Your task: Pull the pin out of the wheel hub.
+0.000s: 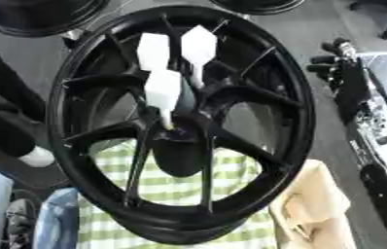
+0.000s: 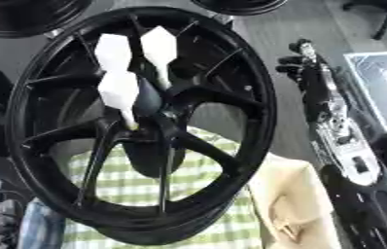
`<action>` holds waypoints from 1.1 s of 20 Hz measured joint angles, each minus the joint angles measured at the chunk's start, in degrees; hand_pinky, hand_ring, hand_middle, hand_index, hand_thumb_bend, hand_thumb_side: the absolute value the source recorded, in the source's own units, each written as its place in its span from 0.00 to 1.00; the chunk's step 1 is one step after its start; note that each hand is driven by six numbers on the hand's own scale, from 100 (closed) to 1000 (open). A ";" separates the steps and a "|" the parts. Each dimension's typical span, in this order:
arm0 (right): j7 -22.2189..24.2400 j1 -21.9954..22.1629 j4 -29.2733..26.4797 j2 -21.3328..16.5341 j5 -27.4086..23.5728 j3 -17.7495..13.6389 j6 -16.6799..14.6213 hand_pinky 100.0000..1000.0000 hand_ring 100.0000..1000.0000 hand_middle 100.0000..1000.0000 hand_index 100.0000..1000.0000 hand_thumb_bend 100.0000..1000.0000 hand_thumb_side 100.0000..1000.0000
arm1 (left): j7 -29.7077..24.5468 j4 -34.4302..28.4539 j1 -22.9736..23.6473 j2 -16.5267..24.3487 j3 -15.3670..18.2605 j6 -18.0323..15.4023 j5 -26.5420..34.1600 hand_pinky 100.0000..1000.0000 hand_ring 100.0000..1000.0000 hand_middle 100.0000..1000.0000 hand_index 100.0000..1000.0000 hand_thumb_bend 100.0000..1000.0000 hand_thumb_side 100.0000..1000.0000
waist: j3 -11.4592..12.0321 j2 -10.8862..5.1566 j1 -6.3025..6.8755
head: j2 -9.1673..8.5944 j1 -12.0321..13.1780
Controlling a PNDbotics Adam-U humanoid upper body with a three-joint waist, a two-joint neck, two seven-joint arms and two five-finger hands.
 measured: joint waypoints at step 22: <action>-0.68 3.07 0.00 -1.60 -0.01 0.33 0.33 0.92 0.68 0.58 0.81 0.00 0.84 | -46.15 -9.91 -42.52 39.16 -25.30 17.42 0.45 0.79 0.80 0.79 0.85 0.21 0.75 | -2.09 -2.23 1.05 | 0.66 0.59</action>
